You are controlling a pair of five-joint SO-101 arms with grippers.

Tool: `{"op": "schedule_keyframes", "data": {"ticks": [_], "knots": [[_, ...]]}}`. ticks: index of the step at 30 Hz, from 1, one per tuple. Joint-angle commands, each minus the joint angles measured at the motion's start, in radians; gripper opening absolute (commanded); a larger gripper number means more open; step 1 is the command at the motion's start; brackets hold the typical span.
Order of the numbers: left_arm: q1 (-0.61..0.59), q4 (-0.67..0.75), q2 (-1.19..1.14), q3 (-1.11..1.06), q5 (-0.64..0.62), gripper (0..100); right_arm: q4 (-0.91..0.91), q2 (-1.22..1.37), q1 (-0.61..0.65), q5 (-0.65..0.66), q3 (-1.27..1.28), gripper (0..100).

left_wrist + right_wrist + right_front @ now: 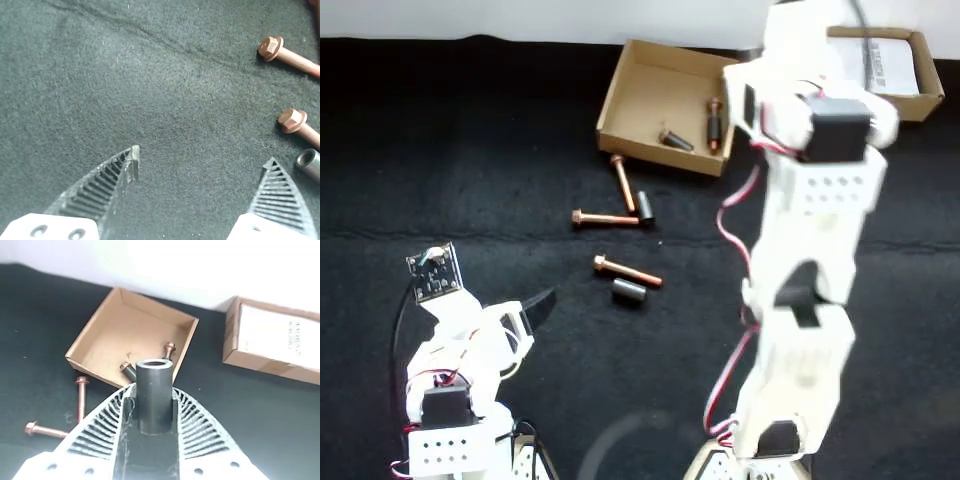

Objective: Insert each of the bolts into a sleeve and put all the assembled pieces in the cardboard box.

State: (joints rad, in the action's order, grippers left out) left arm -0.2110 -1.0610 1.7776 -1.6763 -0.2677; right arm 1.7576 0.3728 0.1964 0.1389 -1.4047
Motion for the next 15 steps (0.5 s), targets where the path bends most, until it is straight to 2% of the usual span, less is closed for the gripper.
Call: {"op": "schedule_keyframes", "data": {"ticks": [1, 10, 15], "knots": [[-0.013, 0.021, 0.024, -0.019, 0.002, 37, 0.007, -0.309, -0.013, 0.005, 0.211, 0.7], [-0.008, 0.014, 0.024, -0.019, 0.003, 37, 0.005, -0.808, -0.016, 0.005, 0.7, 0.7], [-0.007, 0.0, 0.022, -0.019, -0.002, 37, 0.005, -1.063, -0.162, 0.009, 0.96, 0.7]]}}
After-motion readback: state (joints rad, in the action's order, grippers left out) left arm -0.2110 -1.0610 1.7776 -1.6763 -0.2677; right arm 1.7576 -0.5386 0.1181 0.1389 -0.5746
